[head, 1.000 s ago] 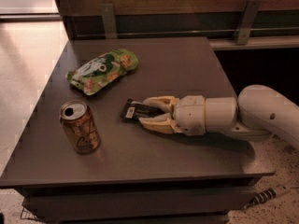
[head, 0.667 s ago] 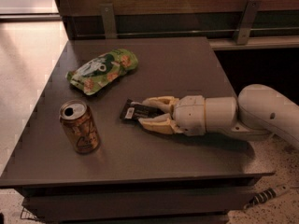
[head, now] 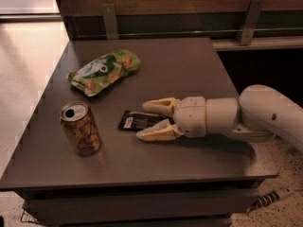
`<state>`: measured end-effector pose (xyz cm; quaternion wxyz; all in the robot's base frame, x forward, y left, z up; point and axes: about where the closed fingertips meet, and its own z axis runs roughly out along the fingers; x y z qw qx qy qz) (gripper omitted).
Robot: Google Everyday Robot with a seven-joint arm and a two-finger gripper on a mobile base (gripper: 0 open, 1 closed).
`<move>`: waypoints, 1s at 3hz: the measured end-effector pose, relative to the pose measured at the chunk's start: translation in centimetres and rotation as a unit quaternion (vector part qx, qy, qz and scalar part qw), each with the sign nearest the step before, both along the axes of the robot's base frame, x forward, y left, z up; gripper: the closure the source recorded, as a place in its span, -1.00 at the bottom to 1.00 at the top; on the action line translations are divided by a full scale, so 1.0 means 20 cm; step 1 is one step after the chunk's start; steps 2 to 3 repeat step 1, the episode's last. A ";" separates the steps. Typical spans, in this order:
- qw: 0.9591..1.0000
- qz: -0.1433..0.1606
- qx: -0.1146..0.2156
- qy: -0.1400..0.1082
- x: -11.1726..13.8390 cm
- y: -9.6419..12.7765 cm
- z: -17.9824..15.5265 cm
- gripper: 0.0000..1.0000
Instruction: Move rxbar chocolate near orange can
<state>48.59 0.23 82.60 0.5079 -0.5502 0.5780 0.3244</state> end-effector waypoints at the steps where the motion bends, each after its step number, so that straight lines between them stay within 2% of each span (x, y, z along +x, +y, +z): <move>1: 1.000 0.001 0.000 0.000 0.00 0.01 0.00 -1.00; 3: 1.000 0.001 0.000 0.000 0.00 0.01 0.00 -1.00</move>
Offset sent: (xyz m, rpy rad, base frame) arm 0.0000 0.0000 0.0000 0.0000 0.0000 0.0000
